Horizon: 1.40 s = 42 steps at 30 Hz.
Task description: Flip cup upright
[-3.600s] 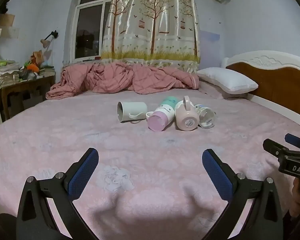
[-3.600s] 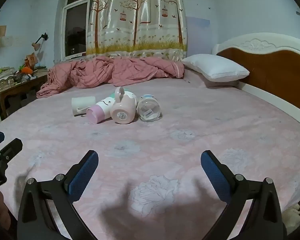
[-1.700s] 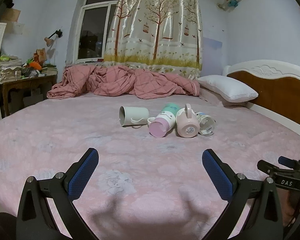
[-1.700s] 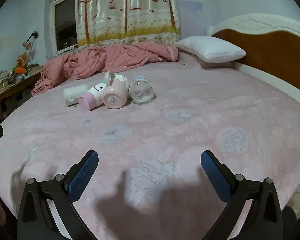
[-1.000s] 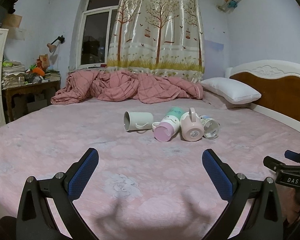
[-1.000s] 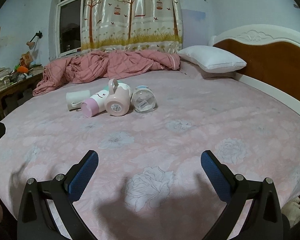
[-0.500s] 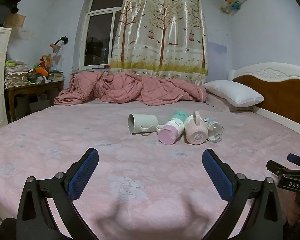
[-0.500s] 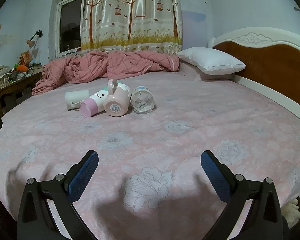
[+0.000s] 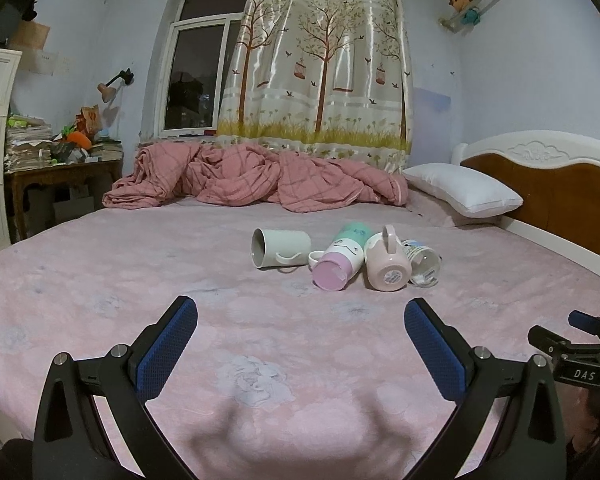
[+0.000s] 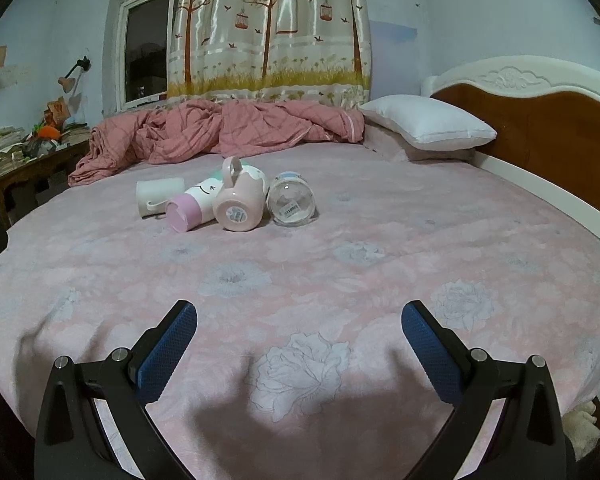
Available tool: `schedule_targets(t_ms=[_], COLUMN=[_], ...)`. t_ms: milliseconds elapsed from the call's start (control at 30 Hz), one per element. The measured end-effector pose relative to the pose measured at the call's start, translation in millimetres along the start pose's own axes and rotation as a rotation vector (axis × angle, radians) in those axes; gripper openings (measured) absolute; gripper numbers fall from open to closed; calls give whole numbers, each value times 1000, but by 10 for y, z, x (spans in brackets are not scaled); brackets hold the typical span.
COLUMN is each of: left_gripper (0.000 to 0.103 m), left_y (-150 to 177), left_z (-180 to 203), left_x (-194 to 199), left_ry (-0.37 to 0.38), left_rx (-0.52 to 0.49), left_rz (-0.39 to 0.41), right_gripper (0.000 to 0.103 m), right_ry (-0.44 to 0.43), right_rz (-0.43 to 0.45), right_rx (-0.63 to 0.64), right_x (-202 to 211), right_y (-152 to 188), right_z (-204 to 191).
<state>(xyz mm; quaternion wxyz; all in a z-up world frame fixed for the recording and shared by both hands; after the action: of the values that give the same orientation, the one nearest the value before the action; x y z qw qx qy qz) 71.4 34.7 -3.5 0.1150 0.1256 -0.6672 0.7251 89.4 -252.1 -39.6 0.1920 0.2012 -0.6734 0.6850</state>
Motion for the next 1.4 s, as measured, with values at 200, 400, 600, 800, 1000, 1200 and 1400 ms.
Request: schedule_targets(t_ms=[200,400,600,800,1000,1200,1400], left_gripper=[103,103,103,103,103,103,103], left_y=[42,31,14,13,-156,-331,-262], left_z=[-39,-48,-58,-103,-35,-158,-361], left_x=[-45,-61,-62,-139,-563,-771,-833], left_ry=[-19,-39,-60,-81,-22,-17,-78], left_rx=[5,-3,-17,-17,-54,-34,-42], left_rz=[-22,-12,5,-8,-84,-75,-70], right_gripper=[103,103,103,103,99,97,97], right_ry=[10,32,22,-36,-40,-107,-186], right_rz=[-12,-19,-30,-38,-83,-119,-271], right_rx=[10,21,23,16,15,22,-33], right_x=[-8,-37,-48,7,-126,-397,-1239], right_y=[16,31,29,-29,-330,-938,-1282], right_z=[-16,-20,-31,-80,-188,-420,-711])
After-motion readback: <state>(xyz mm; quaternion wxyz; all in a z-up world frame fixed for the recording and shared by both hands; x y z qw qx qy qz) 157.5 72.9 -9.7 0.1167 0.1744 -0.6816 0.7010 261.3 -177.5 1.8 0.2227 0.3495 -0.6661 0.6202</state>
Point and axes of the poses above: each gripper's, at about its wrist camera, not at the fingertips, and x roughly against the way its jaws point, z to its right, y to its underside, the point moved 8 cm from there along -x, roughly the way its jaws point, and after that the axes turned 5 degrees about -z, right-handed, at the moved point
